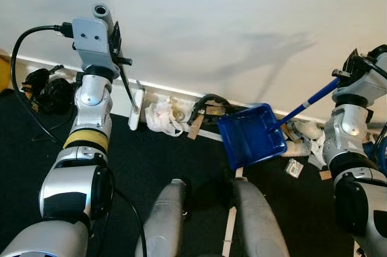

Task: Sweep floor

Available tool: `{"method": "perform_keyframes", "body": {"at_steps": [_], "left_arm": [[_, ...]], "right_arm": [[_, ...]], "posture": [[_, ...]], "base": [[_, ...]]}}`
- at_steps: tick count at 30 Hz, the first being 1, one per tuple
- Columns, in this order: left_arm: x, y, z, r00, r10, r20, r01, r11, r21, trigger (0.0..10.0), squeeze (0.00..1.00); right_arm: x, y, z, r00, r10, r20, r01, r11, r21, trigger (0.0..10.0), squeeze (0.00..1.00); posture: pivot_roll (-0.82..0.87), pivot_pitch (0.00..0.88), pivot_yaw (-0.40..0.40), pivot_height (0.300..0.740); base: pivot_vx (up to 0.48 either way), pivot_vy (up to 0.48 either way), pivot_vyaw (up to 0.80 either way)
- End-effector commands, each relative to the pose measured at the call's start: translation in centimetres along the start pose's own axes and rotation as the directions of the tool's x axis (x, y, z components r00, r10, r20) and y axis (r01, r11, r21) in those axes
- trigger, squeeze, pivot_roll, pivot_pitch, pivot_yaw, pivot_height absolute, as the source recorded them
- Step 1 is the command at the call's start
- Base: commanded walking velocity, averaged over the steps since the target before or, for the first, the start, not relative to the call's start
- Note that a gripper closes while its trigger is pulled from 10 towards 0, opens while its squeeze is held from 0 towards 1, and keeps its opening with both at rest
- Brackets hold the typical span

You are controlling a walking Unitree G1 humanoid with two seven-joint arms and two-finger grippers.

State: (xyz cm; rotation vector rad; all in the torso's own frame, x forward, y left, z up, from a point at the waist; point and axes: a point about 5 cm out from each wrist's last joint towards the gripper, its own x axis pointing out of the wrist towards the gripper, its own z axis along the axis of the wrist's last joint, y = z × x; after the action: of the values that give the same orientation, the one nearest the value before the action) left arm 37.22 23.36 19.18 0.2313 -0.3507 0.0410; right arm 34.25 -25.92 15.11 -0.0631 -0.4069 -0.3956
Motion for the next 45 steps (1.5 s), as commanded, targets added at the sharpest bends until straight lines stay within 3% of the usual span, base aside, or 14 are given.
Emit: {"method": "perform_keyframes", "body": {"at_steps": [1, 5, 9, 10, 11, 13, 17, 26, 29, 33, 39, 41, 44, 45], "left_arm": [[-0.5, -0.4, -0.6, 1.000, -0.003, -0.001, 0.003, 1.000, -0.016, 10.0, 0.00], [-0.8, -0.7, -1.0, 1.000, -0.009, -0.012, 0.009, 1.000, -0.020, 10.0, 0.00], [-1.0, -1.1, -1.2, 1.000, -0.013, -0.015, 0.012, 1.000, -0.028, 10.0, 0.00], [-1.1, -1.3, -1.3, 1.000, -0.018, -0.015, 0.018, 0.999, -0.035, 10.0, 0.00], [-1.2, -1.8, -1.4, 0.999, -0.029, -0.014, 0.028, 0.999, -0.044, 10.0, 0.00], [-1.2, -1.9, -1.4, 0.999, -0.032, -0.013, 0.031, 0.998, -0.046, 10.0, 0.00], [-1.0, -2.1, -1.2, 0.999, -0.037, -0.008, 0.037, 0.998, -0.055, 10.0, 0.00], [-0.3, -2.2, -0.5, 0.999, -0.045, 0.014, 0.046, 0.996, -0.071, 10.0, 0.00], [-0.2, -2.2, -0.4, 0.999, -0.048, 0.018, 0.049, 0.996, -0.076, 10.0, 0.00], [-0.3, -2.2, -0.5, 0.999, -0.052, 0.016, 0.053, 0.995, -0.079, 10.0, 0.00], [-0.8, -2.6, -1.1, 0.998, -0.068, -0.004, 0.067, 0.994, -0.084, 10.0, 0.00], [-0.8, -2.6, -1.1, 0.998, -0.068, -0.004, 0.067, 0.994, -0.084, 10.0, 0.00], [-0.9, -2.8, -1.2, 0.997, -0.080, -0.007, 0.079, 0.993, -0.089, 10.0, 0.00], [-0.9, -2.8, -1.2, 0.997, -0.080, -0.007, 0.079, 0.993, -0.089, 10.0, 0.00]], "right_arm": [[-0.9, -0.6, -0.7, 1.000, 0.026, -0.006, -0.027, 0.995, -0.101, 10.0, 0.00], [-2.1, -0.8, -2.2, 0.997, 0.023, -0.079, -0.039, 0.977, -0.209, 10.0, 0.00], [-3.4, -0.7, -3.3, 0.991, 0.030, -0.127, -0.057, 0.975, -0.215, 10.0, 0.00], [-4.3, -0.6, -4.1, 0.984, 0.024, -0.175, -0.050, 0.988, -0.146, 10.0, 0.00], [-5.4, -0.8, -5.0, 0.973, -0.020, -0.232, 0.018, 1.000, -0.012, 10.0, 0.00], [-5.6, -1.0, -5.1, 0.970, -0.042, -0.238, 0.047, 0.999, 0.017, 10.0, 0.00], [-5.0, -2.1, -4.4, 0.966, -0.164, -0.202, 0.194, 0.971, 0.141, 10.0, 0.00], [-1.5, -3.4, -1.1, 0.968, -0.248, -0.042, 0.252, 0.943, 0.219, 10.0, 0.00], [-0.8, -3.4, -0.3, 0.979, -0.202, 0.007, 0.196, 0.959, 0.206, 10.0, 0.00], [-1.4, -3.2, -1.0, 0.986, -0.164, -0.019, 0.164, 0.965, 0.204, 10.0, 0.00], [-5.4, -1.7, -4.8, 0.977, -0.022, -0.210, 0.020, 1.000, -0.010, 10.0, 0.00], [-5.4, -1.7, -4.8, 0.977, -0.022, -0.210, 0.020, 1.000, -0.010, 10.0, 0.00], [-8.4, -1.5, -6.9, 0.943, 0.004, -0.332, -0.018, 0.999, -0.037, 10.0, 0.00], [-8.4, -1.5, -6.9, 0.943, 0.004, -0.332, -0.018, 0.999, -0.037, 10.0, 0.00]], "posture": [[0.08, 0.388, -0.040, 0.740], [0.09, 0.390, -0.038, 0.740], [0.09, 0.392, -0.037, 0.740], [0.09, 0.400, -0.034, 0.740], [0.10, 0.402, -0.030, 0.740], [0.10, 0.402, -0.030, 0.740], [0.10, 0.402, -0.023, 0.740], [0.10, 0.378, -0.020, 0.740], [0.10, 0.372, -0.022, 0.740], [0.10, 0.380, -0.021, 0.740], [0.10, 0.385, -0.020, 0.740], [0.10, 0.385, -0.020, 0.740], [0.11, 0.383, -0.021, 0.740], [0.11, 0.383, -0.021, 0.740]], "base": [[0.000, 0.000, 0.00], [0.000, 0.000, 0.00], [0.000, 0.000, 0.00], [0.000, 0.000, 0.00], [0.000, 0.000, 0.00], [0.000, 0.000, 0.00], [0.000, 0.000, 0.00], [0.000, 0.000, 0.00], [0.000, 0.000, 0.00], [0.000, 0.000, 0.00], [0.000, 0.000, 0.00], [0.000, 0.000, 0.00], [0.000, 0.000, 0.00], [0.000, 0.000, 0.00]]}}
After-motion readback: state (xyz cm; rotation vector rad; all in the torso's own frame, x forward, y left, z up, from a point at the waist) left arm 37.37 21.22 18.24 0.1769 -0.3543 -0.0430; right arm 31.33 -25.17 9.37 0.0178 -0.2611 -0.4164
